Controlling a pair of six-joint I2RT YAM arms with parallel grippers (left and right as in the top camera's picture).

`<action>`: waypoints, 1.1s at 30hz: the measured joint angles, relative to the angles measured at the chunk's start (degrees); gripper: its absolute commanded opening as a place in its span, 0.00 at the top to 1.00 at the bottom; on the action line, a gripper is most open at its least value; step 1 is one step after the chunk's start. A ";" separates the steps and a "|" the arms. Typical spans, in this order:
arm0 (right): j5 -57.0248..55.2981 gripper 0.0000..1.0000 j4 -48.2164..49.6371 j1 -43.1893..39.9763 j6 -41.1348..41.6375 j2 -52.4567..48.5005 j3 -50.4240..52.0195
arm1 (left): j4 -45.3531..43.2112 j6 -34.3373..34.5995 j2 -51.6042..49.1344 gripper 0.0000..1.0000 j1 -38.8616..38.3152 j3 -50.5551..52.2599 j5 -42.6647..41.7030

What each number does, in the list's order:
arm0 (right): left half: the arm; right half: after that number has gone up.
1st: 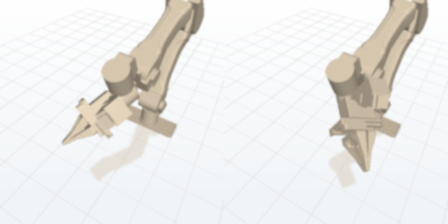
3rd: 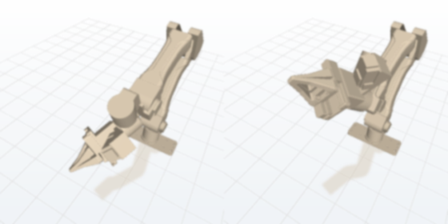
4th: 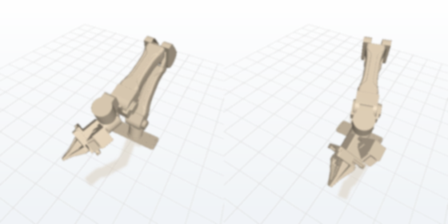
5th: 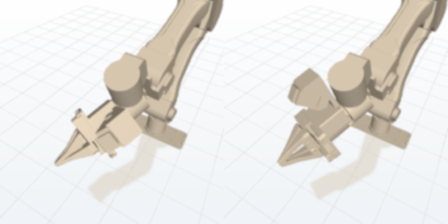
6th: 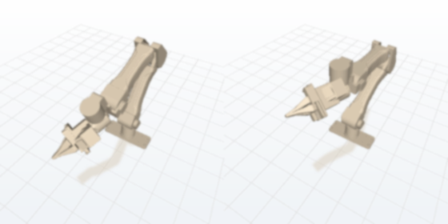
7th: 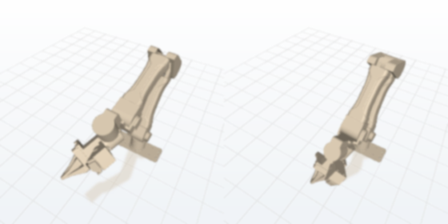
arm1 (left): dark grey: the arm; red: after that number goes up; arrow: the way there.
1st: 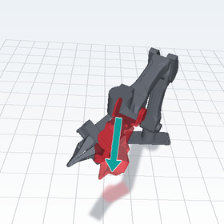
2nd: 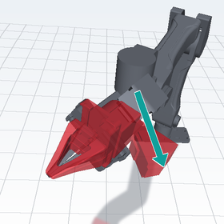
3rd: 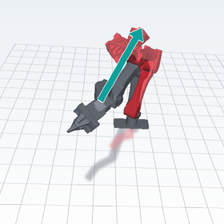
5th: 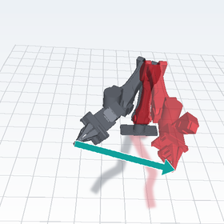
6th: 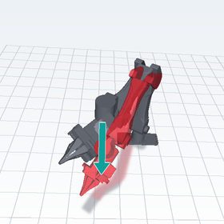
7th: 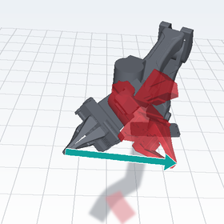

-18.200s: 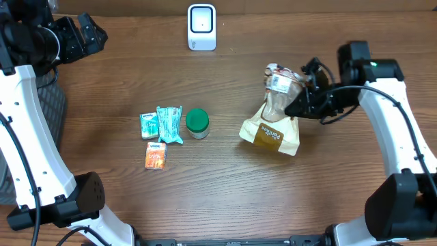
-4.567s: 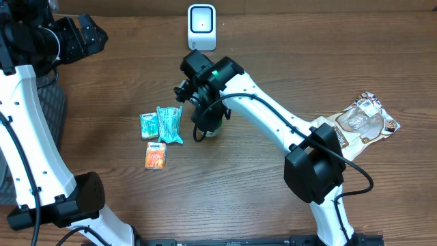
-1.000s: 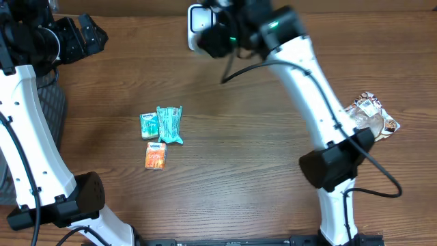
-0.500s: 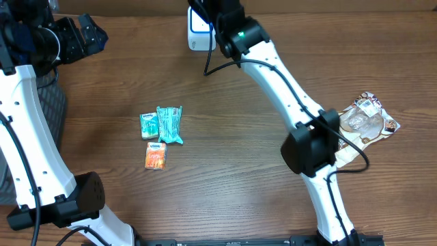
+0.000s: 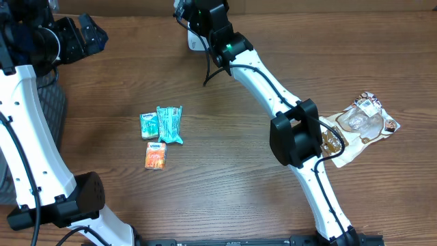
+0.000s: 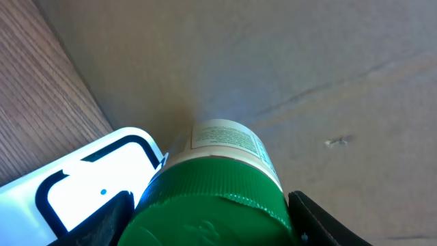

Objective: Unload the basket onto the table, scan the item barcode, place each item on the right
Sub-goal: 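Hold the jar's label in front of the white scanner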

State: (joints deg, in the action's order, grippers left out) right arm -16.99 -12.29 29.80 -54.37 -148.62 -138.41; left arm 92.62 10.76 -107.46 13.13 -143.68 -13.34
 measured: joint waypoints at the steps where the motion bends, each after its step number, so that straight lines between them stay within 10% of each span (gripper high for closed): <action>1: 0.00 0.70 0.15 -0.02 -0.35 -0.11 0.00 | 0.00 0.00 0.00 0.00 0.00 0.00 0.00; 21: 1.60 0.67 -0.35 -0.20 2.03 -0.28 0.00 | 0.00 0.00 0.00 0.01 0.00 0.00 0.00; 33: 10.23 0.76 -28.28 -0.35 22.01 11.47 0.68 | 0.00 0.00 0.00 0.01 0.00 0.00 0.00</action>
State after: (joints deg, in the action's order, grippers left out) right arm -6.76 -40.58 29.45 -32.36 -137.14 -137.73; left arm 92.62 10.76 -107.46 13.13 -143.68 -13.34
